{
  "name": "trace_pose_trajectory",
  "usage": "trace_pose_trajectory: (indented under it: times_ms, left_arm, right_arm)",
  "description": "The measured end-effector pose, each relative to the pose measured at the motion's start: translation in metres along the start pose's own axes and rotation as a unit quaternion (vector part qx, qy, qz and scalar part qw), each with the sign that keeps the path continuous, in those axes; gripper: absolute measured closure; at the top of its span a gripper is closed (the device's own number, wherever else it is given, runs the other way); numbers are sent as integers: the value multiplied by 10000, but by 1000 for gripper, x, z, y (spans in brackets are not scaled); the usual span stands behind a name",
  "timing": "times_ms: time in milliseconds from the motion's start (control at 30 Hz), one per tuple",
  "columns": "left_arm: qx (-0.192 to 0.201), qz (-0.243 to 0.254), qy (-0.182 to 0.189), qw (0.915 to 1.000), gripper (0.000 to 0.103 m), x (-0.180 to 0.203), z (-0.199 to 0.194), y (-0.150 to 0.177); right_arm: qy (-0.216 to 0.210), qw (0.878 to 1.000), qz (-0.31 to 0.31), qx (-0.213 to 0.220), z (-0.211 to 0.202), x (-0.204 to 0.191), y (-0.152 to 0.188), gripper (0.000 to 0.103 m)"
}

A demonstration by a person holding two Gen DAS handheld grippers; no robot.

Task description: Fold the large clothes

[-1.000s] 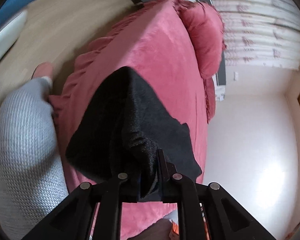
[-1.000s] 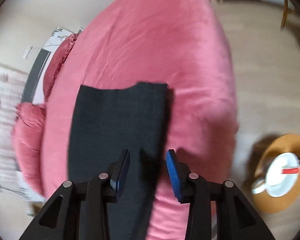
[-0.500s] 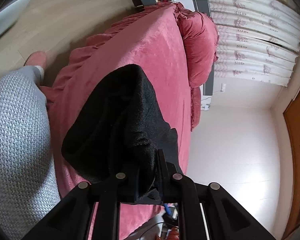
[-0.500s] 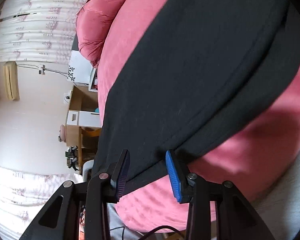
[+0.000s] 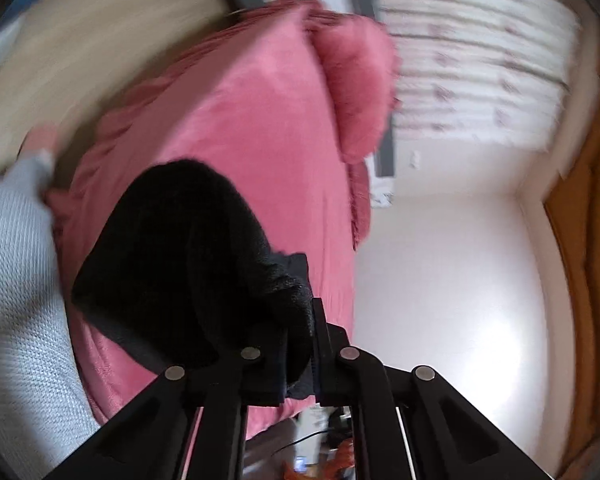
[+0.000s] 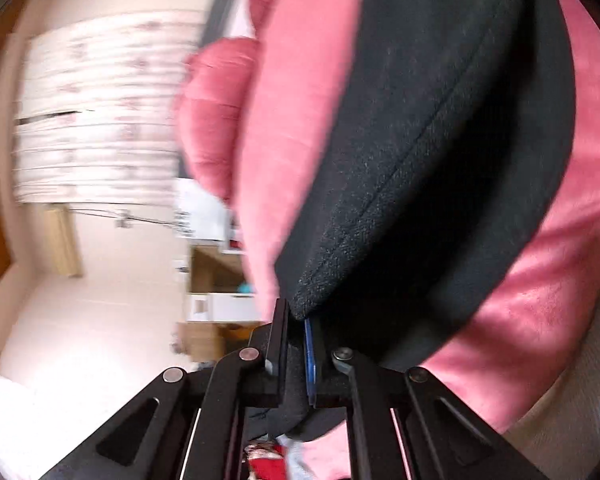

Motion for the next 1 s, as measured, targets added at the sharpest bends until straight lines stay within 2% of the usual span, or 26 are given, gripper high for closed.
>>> trace_pose_trajectory:
  times_ms: [67, 133, 167, 200, 233, 267, 333, 367, 400, 467, 567, 633, 700, 767, 867, 900, 933, 967, 1000]
  left_arm:
    - [-171, 74, -31, 9998, 94, -5, -3, 4]
    - [-189, 78, -638, 9978, 94, -30, 2, 7]
    - [-252, 28, -1056, 9941, 93, -50, 10, 8]
    - [-321, -14, -1339, 9905, 93, -64, 15, 9]
    - [-375, -139, -1627, 9859, 91, -79, 20, 10]
    - [-364, -263, -1592, 9862, 90, -86, 21, 11]
    - [-210, -455, -1271, 9906, 85, -89, 13, 12]
    - [-140, -475, -1249, 9909, 73, -88, 8, 10]
    - [-21, -484, -1327, 9900, 69, -87, 0, 8]
    - [294, -523, -1426, 9880, 54, -85, -20, 3]
    - [883, -377, -1568, 9830, 46, -77, -45, -4]
    - [1039, -34, -1845, 9773, 38, -66, -42, -10]
    - [988, 384, -2159, 9706, 33, -54, -23, -15]
    - [860, 906, -2334, 9643, 25, -43, 3, -23]
    - [748, 1807, -2708, 9426, 19, -30, 47, -26]
    - [743, 2046, -2928, 9311, 19, -30, 59, -28]
    - [739, 2125, -3228, 9193, 19, -34, 69, -32]
    - [694, 2105, -3449, 9121, 19, -41, 76, -35]
    - [616, 2069, -3579, 9084, 19, -46, 83, -36]
  right_arm:
    - [197, 9998, -79, -41, -11, 6, -4, 97]
    - [773, 9959, -127, -459, -3, 33, 7, 97]
    - [958, 9931, -64, -674, 7, 48, 13, 96]
    - [1325, 9877, 16, -834, 19, 70, 21, 94]
    - [1547, 9842, 64, -859, 24, 82, 26, 91]
    - [1709, 9816, 5, -846, 27, 84, 28, 90]
    - [1937, 9760, -426, -904, 35, 68, 26, 80]
    - [2101, 9701, -657, -1024, 36, 60, 26, 76]
    - [2223, 9654, -833, -1078, 37, 54, 26, 76]
    - [2487, 9559, -1193, -1011, 27, 41, 28, 76]
    - [2964, 9381, -1703, -558, 6, 12, 36, 73]
    - [3089, 9222, -2298, -370, 2, -4, 43, 73]
    - [2952, 9136, -2782, -292, 12, -21, 37, 73]
    - [2751, 9082, -3111, -532, 31, -31, 41, 73]
    - [2639, 8971, -3463, -753, 73, -44, 48, 73]
    - [2624, 8901, -3636, -822, 98, -54, 49, 73]
    - [2631, 8841, -3765, -856, 107, -58, 47, 73]
    - [2645, 8745, -3969, -879, 122, -65, 46, 73]
    - [2663, 8661, -4135, -892, 124, -68, 43, 73]
Point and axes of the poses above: each gripper's, at about its wrist camera, not at the fingertips, and z roughly the way its jaws point, x to its right, y to its underside, the point moved 2 cm from there along z, roughly the way its jaws point, and after that the axes turned 6 degrees about -z, right-handed, at the moved point
